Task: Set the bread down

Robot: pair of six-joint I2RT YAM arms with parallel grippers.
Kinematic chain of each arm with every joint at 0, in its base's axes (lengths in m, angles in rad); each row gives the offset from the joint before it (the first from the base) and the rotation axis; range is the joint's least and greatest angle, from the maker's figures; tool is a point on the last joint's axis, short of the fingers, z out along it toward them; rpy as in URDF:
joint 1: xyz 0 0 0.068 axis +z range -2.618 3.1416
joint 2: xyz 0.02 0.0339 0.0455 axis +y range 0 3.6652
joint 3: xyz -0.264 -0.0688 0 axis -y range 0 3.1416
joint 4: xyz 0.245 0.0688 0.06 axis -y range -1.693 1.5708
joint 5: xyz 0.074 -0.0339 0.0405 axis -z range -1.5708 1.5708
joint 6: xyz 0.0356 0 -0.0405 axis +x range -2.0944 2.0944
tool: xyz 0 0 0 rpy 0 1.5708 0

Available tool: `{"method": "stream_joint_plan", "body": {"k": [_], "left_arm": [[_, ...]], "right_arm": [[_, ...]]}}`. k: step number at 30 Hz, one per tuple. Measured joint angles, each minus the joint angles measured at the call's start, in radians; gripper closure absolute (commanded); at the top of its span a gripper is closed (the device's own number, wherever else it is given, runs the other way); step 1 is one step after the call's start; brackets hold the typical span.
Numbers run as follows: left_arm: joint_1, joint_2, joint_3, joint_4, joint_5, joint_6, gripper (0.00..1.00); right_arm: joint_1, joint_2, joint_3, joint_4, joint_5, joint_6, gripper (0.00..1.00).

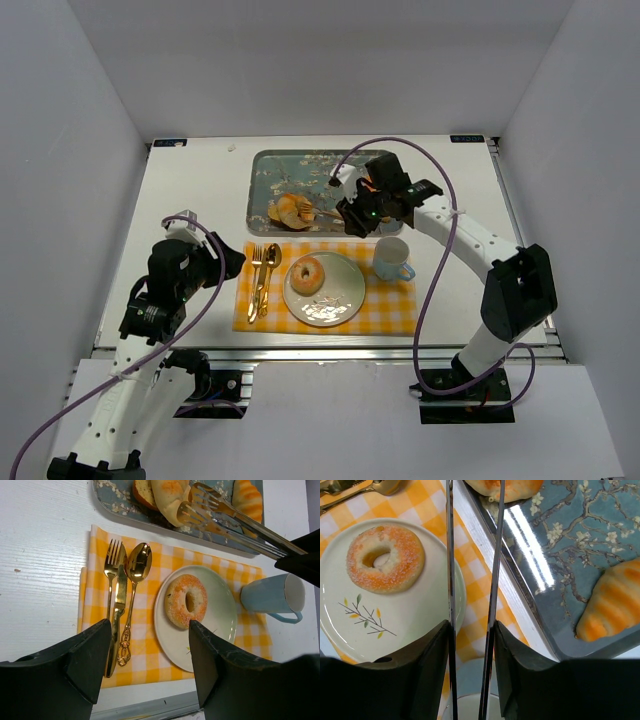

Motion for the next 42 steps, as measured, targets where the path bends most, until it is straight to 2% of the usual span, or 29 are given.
{"method": "stream_joint_plan", "body": {"k": [16, 20, 24, 30, 36, 42], "left_arm": [[0.000, 0.000, -0.002, -0.001, -0.002, 0.000, 0.27], [0.000, 0.000, -0.002, -0.002, -0.004, 0.000, 0.27], [0.000, 0.000, -0.002, -0.003, -0.006, 0.000, 0.27], [0.000, 0.000, -0.002, -0.004, -0.010, 0.000, 0.27], [0.000, -0.003, -0.002, -0.008, -0.015, 0.000, 0.27], [0.000, -0.016, -0.002, -0.024, -0.019, 0.000, 0.27]], "right_arm": [[0.047, 0.054, 0.000, -0.003, 0.063, -0.002, 0.57], [0.052, 0.056, 0.000, 0.000, 0.085, -0.007, 0.65], [0.061, 0.056, 0.000, 0.002, 0.104, -0.008, 0.81], [0.074, 0.056, 0.000, 0.003, 0.126, -0.008, 0.94], [0.072, 0.043, 0.000, 0.003, 0.125, -0.008, 1.00], [0.055, -0.054, 0.000, -0.001, 0.113, -0.011, 1.00]]}}
